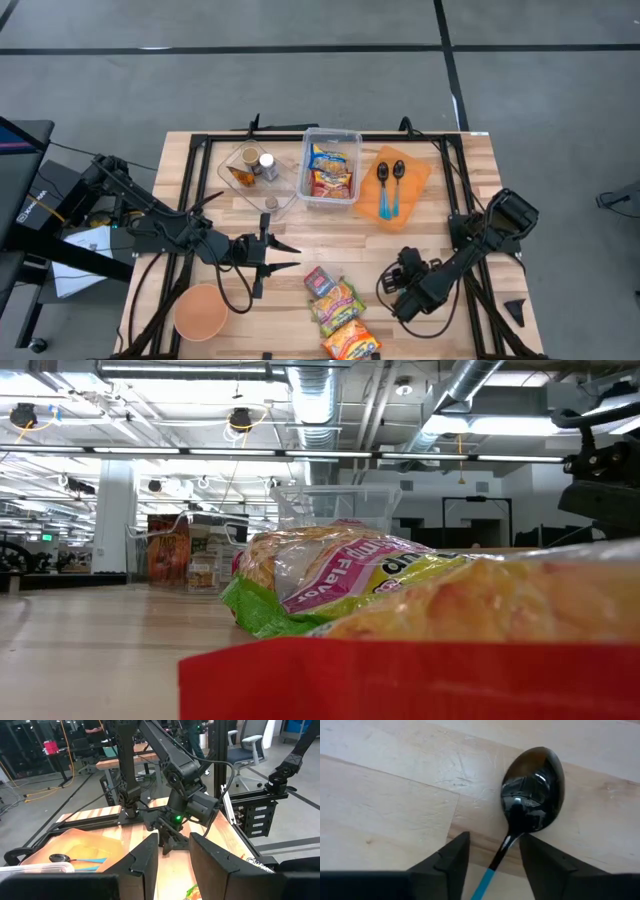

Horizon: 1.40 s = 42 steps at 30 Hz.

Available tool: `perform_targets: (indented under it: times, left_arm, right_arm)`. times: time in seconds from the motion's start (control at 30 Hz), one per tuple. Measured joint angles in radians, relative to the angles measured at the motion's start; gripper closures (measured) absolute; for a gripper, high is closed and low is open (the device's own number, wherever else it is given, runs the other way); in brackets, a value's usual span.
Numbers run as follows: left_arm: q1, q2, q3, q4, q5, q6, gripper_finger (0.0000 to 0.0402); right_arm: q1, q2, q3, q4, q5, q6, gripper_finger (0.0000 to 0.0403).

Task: Pick & Place Food Item
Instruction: Put the blue spoon into the orange bin

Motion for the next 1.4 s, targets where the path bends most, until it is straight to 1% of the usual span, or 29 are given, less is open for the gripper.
perform_targets:
  times: [0.43,0.5,0.67,0.73,0.9,1.23,1.4]
  left_arm:
    - [0.0,0.0,0.0,-0.015,0.0,-0.006,0.0298]
    - [0.0,0.0,0.0,-0.015,0.0,-0.006,0.0298]
    - [0.0,0.0,0.0,-0.015,0.0,-0.006,0.0298]
    - [0.0,0.0,0.0,-0.015,0.0,-0.006,0.0298]
    - [0.0,0.0,0.0,-0.015,0.0,-0.006,0.0298]
    - [0.0,0.0,0.0,-0.015,0.0,-0.006,0.0298]
    - [0.0,0.0,0.0,-0.015,0.0,-0.007,0.0298]
  right_arm:
    - [0.019,-0.003,0.002,0.021,-0.027,-0.049,0.0386]
    - [0.019,-0.004,0.002,0.02,-0.027,-0.057,0.0393]
    - [0.022,-0.024,-0.001,0.015,-0.045,-0.071,0.0385]
    - [0.029,-0.04,-0.001,0.015,-0.027,-0.071,0.0393]
    - [0.068,-0.1,-0.001,0.019,0.111,-0.048,0.0395]
    - [0.187,-0.194,0.001,0.04,0.532,-0.01,0.0398]
    - [0.226,-0.218,0.001,0.049,0.703,-0.015,0.0398]
